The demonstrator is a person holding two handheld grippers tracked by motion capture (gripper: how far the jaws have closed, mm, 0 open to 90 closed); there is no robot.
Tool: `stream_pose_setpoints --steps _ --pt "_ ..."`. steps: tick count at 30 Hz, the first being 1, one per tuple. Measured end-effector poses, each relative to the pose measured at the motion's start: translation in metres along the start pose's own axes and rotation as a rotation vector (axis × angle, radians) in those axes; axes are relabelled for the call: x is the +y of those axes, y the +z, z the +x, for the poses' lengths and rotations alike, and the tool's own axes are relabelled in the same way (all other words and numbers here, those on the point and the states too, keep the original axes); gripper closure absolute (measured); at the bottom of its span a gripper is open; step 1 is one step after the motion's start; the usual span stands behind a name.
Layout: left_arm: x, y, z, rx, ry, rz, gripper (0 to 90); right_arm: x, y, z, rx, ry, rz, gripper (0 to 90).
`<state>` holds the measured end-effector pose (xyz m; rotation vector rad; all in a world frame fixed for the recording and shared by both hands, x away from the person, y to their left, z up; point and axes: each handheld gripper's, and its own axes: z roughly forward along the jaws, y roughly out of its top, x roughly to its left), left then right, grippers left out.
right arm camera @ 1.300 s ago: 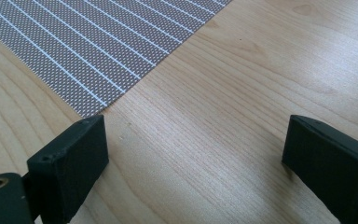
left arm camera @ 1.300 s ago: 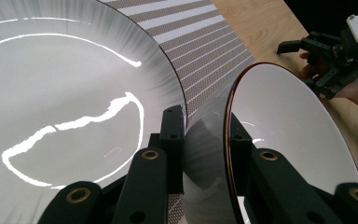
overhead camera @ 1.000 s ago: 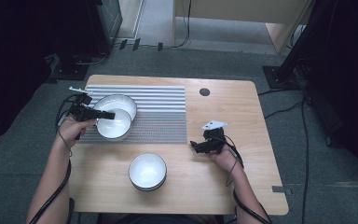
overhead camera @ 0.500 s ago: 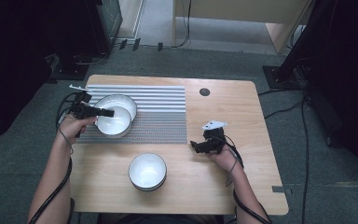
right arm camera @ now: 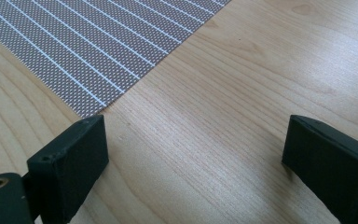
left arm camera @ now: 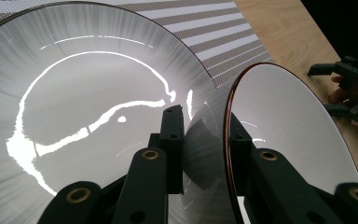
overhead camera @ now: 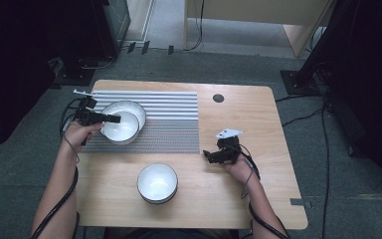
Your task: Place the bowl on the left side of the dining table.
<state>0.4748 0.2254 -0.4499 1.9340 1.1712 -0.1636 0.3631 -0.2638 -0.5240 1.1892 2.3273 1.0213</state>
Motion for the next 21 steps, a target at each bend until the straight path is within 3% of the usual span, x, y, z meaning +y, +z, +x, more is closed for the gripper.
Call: stream_pose_setpoints --steps 21 --pt "0.006 0.009 0.014 0.061 -0.034 -0.026 76.0 0.0 0.0 0.0 -0.001 0.0 0.002 6.3"
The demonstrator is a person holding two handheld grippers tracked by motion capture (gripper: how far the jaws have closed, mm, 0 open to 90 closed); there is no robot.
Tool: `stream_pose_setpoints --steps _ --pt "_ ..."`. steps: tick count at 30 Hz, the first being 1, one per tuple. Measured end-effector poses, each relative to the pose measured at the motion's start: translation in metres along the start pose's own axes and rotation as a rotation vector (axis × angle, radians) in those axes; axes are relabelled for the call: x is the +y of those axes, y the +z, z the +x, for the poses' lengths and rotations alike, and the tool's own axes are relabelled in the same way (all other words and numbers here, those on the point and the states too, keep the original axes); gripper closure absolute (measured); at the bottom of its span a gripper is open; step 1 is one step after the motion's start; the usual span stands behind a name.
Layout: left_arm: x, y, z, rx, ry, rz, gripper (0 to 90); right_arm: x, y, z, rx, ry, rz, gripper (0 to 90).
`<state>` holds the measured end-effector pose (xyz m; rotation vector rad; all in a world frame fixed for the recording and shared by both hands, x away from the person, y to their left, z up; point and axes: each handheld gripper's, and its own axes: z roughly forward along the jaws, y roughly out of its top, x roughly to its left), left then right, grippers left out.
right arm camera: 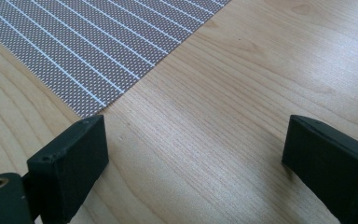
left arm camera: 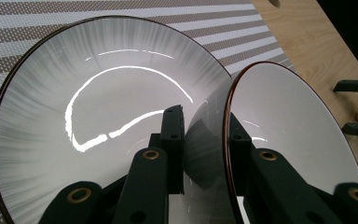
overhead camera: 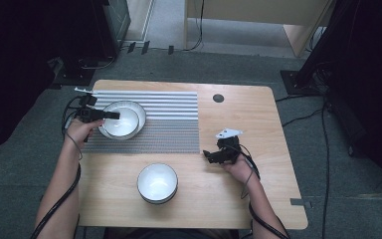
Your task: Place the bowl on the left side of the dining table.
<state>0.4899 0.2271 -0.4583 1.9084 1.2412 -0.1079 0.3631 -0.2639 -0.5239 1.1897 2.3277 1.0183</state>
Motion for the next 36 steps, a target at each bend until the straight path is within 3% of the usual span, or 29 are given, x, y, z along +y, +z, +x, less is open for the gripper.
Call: stream_pose_setpoints --steps 17,33,36 --pt "-0.004 0.003 0.013 0.048 -0.047 -0.022 75.8 0.0 0.0 0.0 -0.001 0.0 -0.001 6.3" --pt "-0.003 0.011 0.018 0.07 -0.066 -0.026 76.8 0.0 0.0 0.0 -0.007 0.004 -0.002 6.3" --pt "-0.002 0.013 0.018 0.093 -0.063 -0.027 77.6 0.0 0.001 0.0 -0.009 0.007 -0.002 6.3"
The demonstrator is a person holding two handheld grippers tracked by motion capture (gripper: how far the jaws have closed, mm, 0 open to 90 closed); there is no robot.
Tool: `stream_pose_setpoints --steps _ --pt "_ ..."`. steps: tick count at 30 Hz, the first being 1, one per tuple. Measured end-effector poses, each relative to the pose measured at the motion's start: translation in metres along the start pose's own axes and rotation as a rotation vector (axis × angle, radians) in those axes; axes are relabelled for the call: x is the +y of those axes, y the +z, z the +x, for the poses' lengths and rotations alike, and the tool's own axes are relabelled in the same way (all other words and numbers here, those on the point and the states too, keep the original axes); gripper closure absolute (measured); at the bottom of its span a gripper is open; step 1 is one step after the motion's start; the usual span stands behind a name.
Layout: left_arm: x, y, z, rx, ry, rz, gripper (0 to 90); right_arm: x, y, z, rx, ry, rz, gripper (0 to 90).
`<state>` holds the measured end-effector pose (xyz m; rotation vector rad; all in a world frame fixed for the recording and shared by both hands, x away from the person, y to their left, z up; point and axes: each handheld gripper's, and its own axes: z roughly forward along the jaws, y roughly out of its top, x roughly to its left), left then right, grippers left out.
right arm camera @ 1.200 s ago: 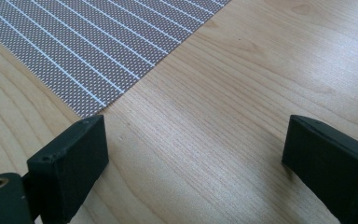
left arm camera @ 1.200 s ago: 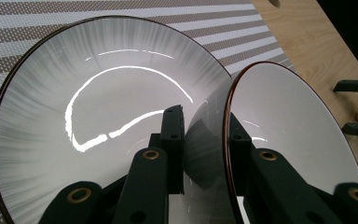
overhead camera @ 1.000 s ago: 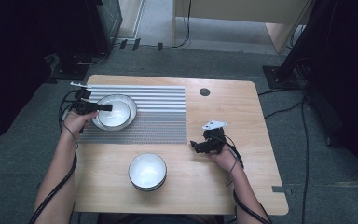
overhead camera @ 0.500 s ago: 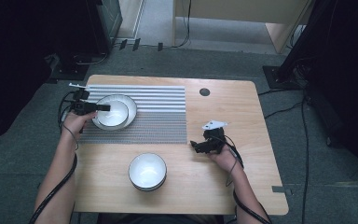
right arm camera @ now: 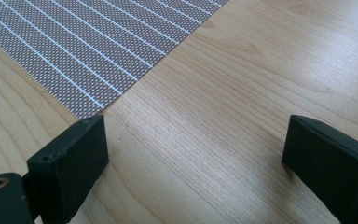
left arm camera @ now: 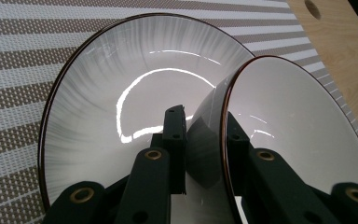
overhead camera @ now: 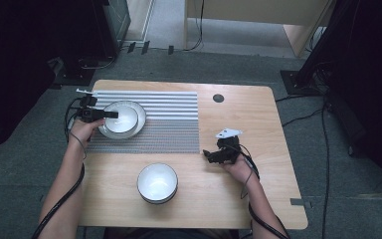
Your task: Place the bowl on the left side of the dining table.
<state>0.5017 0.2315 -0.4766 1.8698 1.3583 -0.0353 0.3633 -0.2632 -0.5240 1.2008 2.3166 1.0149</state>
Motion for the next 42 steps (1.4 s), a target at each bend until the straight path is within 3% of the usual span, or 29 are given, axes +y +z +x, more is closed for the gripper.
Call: stream_pose_setpoints --steps 11,14,21,27,37,42 --pt "-0.001 0.001 0.001 -0.006 -0.001 -0.002 77.0 0.0 0.0 0.0 0.0 0.0 0.0 6.3" --pt "-0.003 0.001 0.002 -0.028 -0.005 0.014 71.7 0.0 0.0 0.0 0.0 0.0 0.0 6.3" --pt "-0.005 0.002 -0.002 -0.024 0.035 0.029 61.1 0.0 0.0 0.0 0.0 0.001 0.0 6.3" --pt "-0.006 -0.004 -0.006 -0.026 0.036 0.032 47.3 0.0 0.0 0.0 0.0 -0.002 -0.001 6.3" --pt "-0.006 -0.02 -0.011 -0.041 0.038 0.016 44.7 0.0 0.0 0.0 0.0 0.002 -0.001 6.3" --pt "-0.007 -0.024 -0.016 -0.022 0.047 0.035 43.1 0.0 0.0 0.0 0.0 0.001 0.0 6.3"
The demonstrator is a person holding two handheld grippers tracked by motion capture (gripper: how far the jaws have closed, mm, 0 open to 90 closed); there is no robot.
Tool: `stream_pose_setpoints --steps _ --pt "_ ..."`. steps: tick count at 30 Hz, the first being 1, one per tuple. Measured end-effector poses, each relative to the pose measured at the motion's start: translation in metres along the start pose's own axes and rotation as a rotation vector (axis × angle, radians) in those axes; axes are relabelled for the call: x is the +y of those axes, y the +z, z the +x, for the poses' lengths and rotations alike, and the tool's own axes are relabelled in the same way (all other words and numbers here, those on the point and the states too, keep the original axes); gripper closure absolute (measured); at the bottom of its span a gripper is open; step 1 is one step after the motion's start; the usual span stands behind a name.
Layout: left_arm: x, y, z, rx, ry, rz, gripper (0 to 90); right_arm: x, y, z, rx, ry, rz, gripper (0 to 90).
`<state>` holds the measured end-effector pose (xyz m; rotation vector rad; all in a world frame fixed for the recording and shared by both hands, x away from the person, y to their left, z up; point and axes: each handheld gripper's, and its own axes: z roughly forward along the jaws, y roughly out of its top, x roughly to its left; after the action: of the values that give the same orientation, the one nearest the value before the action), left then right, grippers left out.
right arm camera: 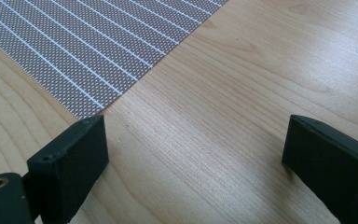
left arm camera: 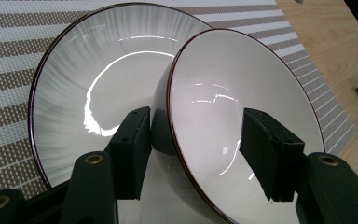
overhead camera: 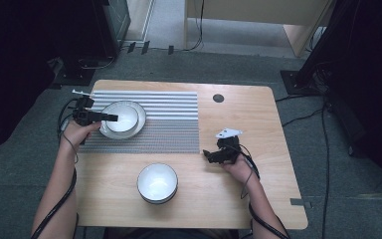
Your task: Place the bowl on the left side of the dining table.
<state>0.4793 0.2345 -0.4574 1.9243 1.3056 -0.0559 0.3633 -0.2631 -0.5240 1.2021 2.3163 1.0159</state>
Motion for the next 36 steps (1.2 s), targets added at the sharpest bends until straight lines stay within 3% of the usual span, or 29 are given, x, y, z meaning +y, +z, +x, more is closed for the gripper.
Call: stream_pose_setpoints --steps 22,36 --pt "-0.019 -0.025 -0.017 -0.003 0.004 0.008 39.9 0.0 0.0 -0.001 0.007 -0.002 0.0 6.2" --pt "-0.027 -0.029 -0.029 0.016 0.016 0.032 38.3 0.0 0.0 -0.001 0.006 -0.006 0.0 6.2"
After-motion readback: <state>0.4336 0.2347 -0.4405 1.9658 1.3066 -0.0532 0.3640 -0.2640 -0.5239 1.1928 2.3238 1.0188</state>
